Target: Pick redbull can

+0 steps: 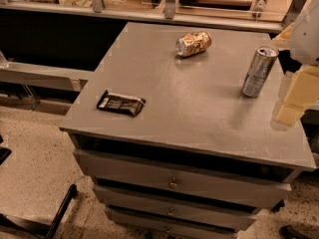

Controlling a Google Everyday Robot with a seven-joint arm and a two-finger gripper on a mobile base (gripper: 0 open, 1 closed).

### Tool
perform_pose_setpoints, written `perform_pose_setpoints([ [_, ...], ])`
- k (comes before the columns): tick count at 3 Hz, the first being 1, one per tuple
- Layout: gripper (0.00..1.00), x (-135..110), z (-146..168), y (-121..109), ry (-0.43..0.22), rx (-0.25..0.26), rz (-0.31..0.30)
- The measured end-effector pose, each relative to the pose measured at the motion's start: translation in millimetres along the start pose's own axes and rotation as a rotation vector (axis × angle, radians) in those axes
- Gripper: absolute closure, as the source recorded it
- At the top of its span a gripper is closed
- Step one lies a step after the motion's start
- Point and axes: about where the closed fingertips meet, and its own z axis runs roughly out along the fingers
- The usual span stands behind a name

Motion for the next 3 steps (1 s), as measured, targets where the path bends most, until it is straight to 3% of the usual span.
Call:
perform_pose_setpoints([
  [1, 0.00, 0, 0, 0, 0.000, 0.000, 0.000],
  [2, 0.00, 9, 4, -17, 0.006, 0.034, 0.014],
  [3, 0.00, 27, 10, -53, 0.005, 0.075, 0.043],
])
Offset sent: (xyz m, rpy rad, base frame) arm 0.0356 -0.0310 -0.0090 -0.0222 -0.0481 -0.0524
